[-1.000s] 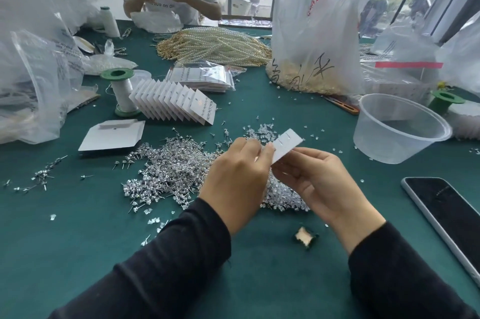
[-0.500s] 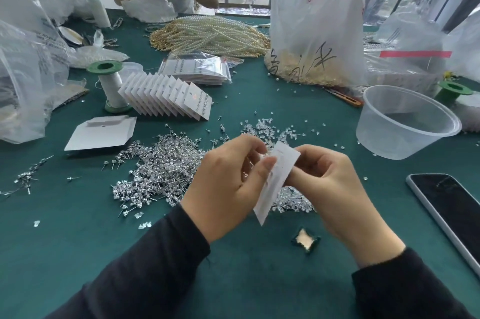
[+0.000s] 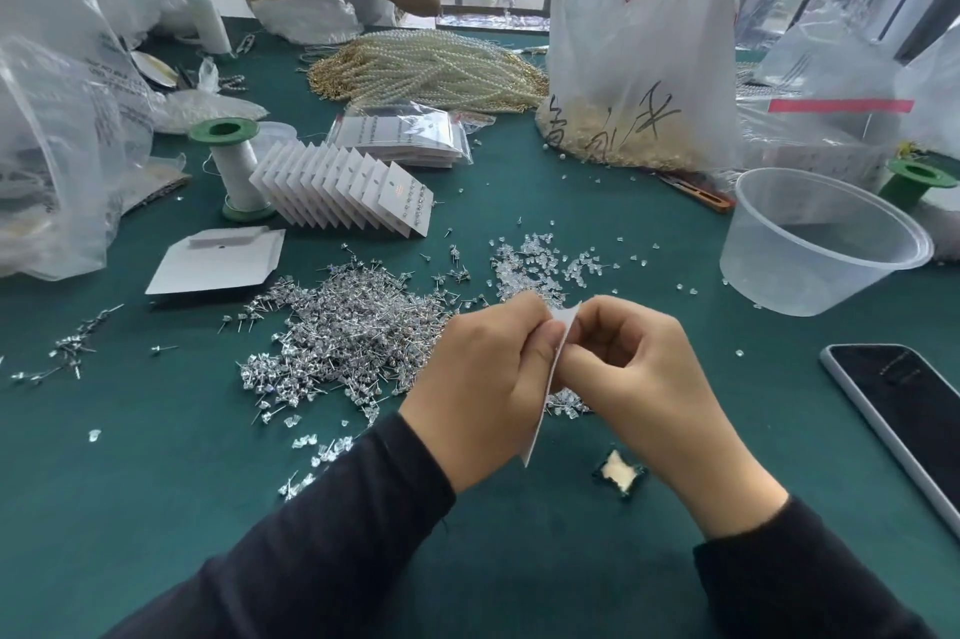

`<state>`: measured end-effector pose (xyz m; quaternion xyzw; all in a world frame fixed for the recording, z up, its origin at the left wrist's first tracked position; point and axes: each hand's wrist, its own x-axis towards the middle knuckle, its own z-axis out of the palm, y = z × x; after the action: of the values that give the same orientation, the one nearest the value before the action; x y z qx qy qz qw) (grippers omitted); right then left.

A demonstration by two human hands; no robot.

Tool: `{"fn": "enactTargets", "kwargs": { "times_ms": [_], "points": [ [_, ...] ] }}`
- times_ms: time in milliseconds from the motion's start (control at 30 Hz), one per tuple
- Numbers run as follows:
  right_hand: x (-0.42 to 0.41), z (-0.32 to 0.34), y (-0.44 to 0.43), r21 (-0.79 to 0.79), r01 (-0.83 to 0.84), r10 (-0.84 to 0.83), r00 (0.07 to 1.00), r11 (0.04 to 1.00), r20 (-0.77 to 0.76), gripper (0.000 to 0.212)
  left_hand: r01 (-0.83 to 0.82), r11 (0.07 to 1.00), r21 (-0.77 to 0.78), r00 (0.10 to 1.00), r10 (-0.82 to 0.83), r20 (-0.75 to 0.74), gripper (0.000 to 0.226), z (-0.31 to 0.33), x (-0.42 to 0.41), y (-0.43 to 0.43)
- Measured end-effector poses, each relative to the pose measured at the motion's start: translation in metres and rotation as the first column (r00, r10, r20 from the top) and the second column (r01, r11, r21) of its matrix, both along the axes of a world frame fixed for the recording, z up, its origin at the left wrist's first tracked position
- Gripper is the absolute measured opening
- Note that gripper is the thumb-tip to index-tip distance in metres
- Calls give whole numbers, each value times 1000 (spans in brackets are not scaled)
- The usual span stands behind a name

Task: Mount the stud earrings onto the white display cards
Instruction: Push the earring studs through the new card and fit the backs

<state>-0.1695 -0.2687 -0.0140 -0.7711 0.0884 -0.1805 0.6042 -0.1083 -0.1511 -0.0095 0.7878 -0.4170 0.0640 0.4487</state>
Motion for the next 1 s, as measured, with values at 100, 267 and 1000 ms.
{"fn": "enactTargets", "kwargs": {
  "times_ms": [100, 267, 1000],
  "points": [
    [0, -1, 1, -16, 10, -10, 1000, 1000, 13, 15, 7, 1000, -16, 999, -8, -35, 29, -2, -1, 0],
    [0, -3, 1, 19, -10, 9, 999, 1000, 43, 16, 20, 1000, -15, 999, -21, -30, 30, -3, 1, 1],
    [-11, 13, -4, -195, -226, 235, 972, 954, 22, 24, 258, 948, 185, 964, -266, 17, 21, 16, 14, 23]
  ]
}}
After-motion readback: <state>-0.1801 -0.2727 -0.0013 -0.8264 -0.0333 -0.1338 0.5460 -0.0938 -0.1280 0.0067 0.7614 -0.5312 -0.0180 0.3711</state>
